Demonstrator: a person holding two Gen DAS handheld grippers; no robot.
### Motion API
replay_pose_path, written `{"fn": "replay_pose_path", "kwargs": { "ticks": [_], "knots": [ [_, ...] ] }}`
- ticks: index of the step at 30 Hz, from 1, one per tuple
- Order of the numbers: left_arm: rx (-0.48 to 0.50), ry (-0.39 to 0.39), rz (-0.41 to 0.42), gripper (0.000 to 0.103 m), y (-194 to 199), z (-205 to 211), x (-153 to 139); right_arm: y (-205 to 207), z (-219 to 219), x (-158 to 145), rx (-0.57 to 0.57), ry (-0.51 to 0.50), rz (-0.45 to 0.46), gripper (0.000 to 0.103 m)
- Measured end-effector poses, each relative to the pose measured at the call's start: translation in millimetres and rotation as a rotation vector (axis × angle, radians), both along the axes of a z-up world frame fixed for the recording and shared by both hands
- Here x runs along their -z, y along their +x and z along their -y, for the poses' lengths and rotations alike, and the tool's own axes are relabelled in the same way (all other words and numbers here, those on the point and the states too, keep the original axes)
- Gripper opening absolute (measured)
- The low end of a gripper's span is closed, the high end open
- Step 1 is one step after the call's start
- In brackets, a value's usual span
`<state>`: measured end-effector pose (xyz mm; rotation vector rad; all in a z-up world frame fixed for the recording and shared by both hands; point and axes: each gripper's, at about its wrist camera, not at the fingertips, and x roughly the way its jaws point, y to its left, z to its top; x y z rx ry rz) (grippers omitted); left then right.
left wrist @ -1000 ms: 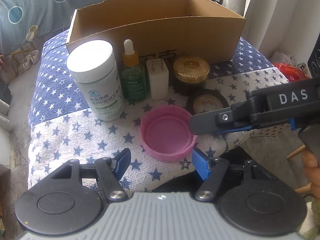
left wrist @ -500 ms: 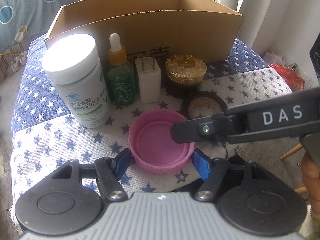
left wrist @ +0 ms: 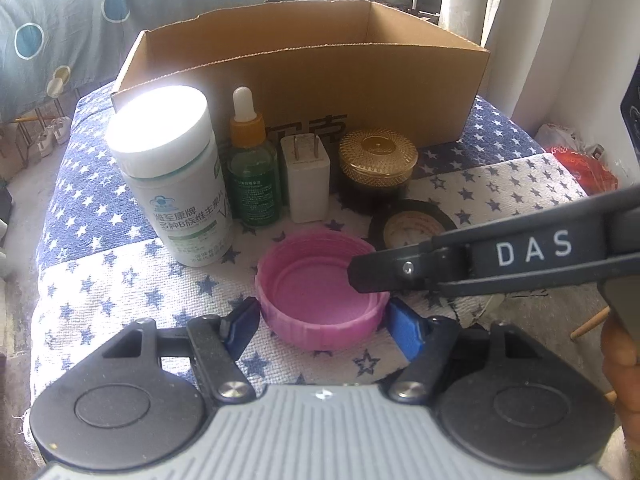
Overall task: Organize rigid objects
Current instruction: 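Move the right tool back toward the pink lid, then close the right tool on the pink lid's rim, then carry the pink lid into the box and open the right tool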
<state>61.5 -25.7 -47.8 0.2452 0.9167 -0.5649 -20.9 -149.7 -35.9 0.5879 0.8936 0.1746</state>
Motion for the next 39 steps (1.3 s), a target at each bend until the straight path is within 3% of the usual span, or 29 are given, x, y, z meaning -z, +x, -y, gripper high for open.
{"fn": "replay_pose_path", "kwargs": {
  "ticks": [7,16,20,25,30,39],
  "knots": [
    [-0.003,-0.003,0.088,0.071,-23,-4,-30,-15,2,-22,-0.013,0.021,0.053,0.024],
    [-0.01,-0.022,0.246,0.071,-46,-4,-84,-39,1,-80,-0.045,-0.004,0.202,0.024],
    [-0.012,-0.025,0.319,0.071,-40,2,-111,-37,1,-112,-0.077,-0.062,0.291,0.024],
    [-0.013,-0.008,0.348,0.071,-6,19,-137,-9,9,-146,-0.115,-0.118,0.353,0.024],
    [-0.022,0.012,0.254,0.071,54,35,-144,48,30,-159,-0.15,-0.107,0.301,0.025],
    [-0.017,0.09,-0.05,0.071,181,62,-98,187,75,-117,-0.185,0.031,-0.02,0.026]
  ]
}}
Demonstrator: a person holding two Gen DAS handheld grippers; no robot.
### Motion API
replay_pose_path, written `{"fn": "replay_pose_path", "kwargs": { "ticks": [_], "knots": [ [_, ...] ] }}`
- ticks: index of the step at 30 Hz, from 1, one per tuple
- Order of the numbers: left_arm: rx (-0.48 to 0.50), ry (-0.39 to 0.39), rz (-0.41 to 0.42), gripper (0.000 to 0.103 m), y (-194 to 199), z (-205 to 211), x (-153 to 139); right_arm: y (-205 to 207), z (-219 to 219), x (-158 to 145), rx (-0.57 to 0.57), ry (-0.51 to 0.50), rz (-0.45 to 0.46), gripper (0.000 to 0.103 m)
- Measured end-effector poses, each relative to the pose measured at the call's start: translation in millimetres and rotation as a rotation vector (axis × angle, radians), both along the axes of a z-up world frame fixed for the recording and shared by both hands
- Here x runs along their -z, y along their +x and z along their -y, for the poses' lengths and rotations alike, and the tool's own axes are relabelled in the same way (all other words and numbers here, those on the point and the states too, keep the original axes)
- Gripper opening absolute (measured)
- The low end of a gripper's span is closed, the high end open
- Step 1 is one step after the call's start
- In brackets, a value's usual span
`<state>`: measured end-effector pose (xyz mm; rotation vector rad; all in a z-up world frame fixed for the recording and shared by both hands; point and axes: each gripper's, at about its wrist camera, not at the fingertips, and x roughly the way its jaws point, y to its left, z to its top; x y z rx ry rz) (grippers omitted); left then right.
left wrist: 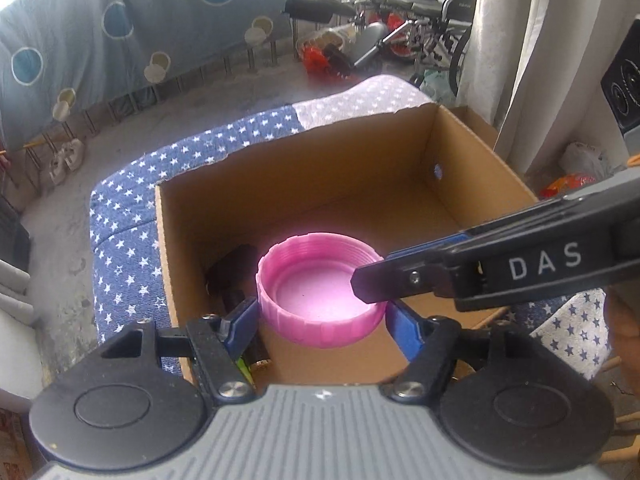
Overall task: Organize rigid objects
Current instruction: 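Carry the pink lid into the box and open the right tool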
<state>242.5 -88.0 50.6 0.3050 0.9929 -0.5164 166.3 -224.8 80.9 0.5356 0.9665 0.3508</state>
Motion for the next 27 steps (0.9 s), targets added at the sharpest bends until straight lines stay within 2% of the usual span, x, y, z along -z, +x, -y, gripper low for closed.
{"fn": "replay_pose_path", "kwargs": {
  "ticks": [7,10,13,20,27],
  "knots": [
    [-0.036,0.105,-0.142,0.071,45,3,54,58,-7,53,-0.045,-0.01,-0.185,0.026],
    [-0.019,0.175,-0.103,0.07,44,9,59,69,-12,70,-0.061,-0.014,-0.236,0.026],
    [-0.017,0.179,-0.112,0.071,45,9,58,73,-16,78,-0.069,-0.025,-0.255,0.026],
    [-0.02,0.12,-0.12,0.072,38,4,40,62,-15,66,-0.065,-0.046,-0.226,0.028],
    [-0.03,0.052,-0.07,0.073,19,-7,11,21,-1,24,-0.026,-0.048,-0.116,0.035]
  ]
}}
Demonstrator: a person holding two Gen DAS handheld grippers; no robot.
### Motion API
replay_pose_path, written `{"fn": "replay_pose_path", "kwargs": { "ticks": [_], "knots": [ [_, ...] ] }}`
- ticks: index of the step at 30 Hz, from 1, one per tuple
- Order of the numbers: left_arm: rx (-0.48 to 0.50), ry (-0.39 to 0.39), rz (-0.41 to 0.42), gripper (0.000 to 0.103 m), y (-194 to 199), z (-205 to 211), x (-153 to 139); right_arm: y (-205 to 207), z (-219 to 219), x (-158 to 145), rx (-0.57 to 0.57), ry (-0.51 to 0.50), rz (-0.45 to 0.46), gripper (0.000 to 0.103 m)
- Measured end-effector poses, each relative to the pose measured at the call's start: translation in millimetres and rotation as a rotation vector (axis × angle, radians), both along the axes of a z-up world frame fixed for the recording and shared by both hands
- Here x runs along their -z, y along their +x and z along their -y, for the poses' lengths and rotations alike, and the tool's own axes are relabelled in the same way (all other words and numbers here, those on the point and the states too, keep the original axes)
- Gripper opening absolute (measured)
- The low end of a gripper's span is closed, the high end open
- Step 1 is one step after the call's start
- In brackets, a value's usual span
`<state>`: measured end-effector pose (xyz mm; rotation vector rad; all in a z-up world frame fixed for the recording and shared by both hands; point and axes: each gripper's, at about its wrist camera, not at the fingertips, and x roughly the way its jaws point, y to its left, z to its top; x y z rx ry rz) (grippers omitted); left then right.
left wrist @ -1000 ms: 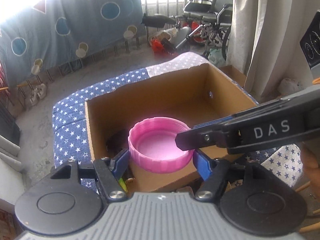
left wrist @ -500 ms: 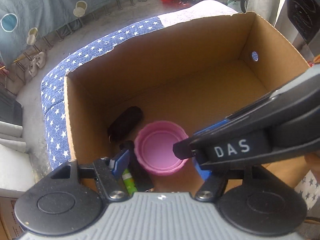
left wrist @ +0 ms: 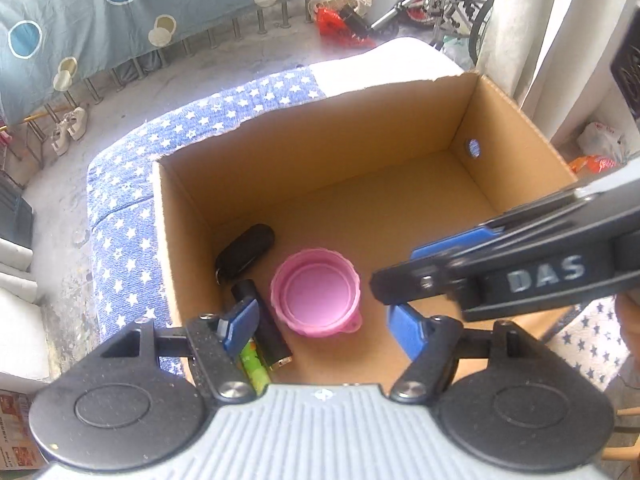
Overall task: Organize rigid objects
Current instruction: 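Move the right tool back out of the box toward the black tape roll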
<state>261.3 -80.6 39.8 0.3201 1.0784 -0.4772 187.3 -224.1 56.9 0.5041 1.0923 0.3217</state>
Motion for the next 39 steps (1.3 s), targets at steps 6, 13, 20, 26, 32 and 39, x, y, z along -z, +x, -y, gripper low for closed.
{"fn": "replay_pose_path", "kwargs": {
  "ticks": [6,13,20,26,32,39],
  "knots": [
    [-0.007,-0.06,0.101,0.078,-45,-19,-42,-53,10,-45,0.035,-0.002,0.139,0.046],
    [0.018,-0.21,0.197,0.102,-121,-50,-72,-166,16,-77,0.094,-0.06,0.341,0.071],
    [0.067,-0.338,0.141,0.103,-196,-73,-34,-258,5,-44,0.208,-0.141,0.397,0.102],
    [0.065,-0.365,0.083,0.103,-232,-65,4,-283,-19,4,0.306,-0.371,0.347,0.102],
    [0.072,-0.356,0.087,0.103,-246,-55,17,-278,-29,24,0.307,-0.584,0.314,0.102],
    [0.034,-0.323,0.142,0.103,-251,-50,23,-277,-28,23,0.292,-0.607,0.34,0.102]
  ]
}}
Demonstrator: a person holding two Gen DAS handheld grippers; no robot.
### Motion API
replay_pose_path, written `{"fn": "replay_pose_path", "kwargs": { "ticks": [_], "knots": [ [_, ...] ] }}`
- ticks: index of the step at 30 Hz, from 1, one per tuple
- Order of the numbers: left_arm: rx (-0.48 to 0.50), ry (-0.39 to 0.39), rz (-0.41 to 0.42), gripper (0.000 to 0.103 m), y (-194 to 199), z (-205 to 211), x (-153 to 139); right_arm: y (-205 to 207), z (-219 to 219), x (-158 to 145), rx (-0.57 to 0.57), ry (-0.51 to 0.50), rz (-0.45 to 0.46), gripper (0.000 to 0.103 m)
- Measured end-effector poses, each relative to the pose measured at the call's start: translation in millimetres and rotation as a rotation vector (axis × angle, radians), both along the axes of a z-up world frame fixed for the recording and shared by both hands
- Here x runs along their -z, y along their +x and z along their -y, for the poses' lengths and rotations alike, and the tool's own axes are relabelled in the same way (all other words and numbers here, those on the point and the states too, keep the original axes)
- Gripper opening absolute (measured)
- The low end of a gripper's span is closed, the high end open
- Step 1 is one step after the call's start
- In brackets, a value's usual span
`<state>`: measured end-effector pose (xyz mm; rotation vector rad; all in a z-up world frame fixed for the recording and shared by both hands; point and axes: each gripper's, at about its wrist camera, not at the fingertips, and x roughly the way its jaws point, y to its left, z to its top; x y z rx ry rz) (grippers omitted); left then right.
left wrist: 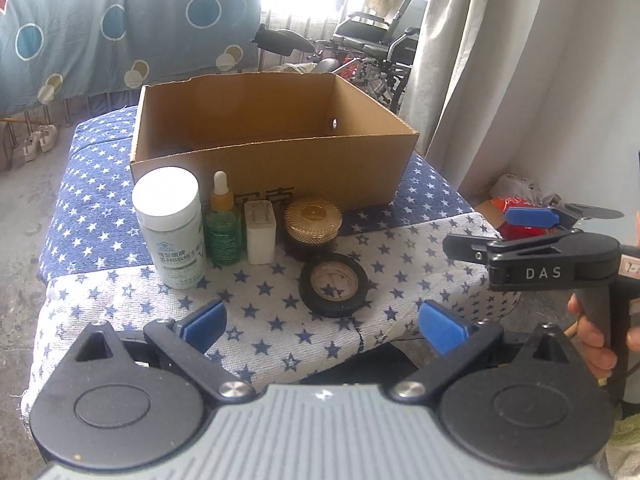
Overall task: Organize rigid objects
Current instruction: 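Move the right tool back out of the box toward the black tape roll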
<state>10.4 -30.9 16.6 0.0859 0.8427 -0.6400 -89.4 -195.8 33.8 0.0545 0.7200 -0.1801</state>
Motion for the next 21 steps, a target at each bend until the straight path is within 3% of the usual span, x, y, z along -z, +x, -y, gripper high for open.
{"fn": "replay_pose_path", "kwargs": {
  "ticks": [9,18,21],
  "knots": [
    [-0.065,0.004,-0.096,0.103,16,-2,18,9,-7,6,-0.01,-0.129,0.006,0.102],
    [-0.065,0.01,-0.123,0.103,24,2,25,11,0,2,-0.034,-0.067,0.071,0.102],
    [-0.059,0.016,-0.13,0.103,25,3,27,8,5,1,-0.044,0.002,0.096,0.102]
  ]
}}
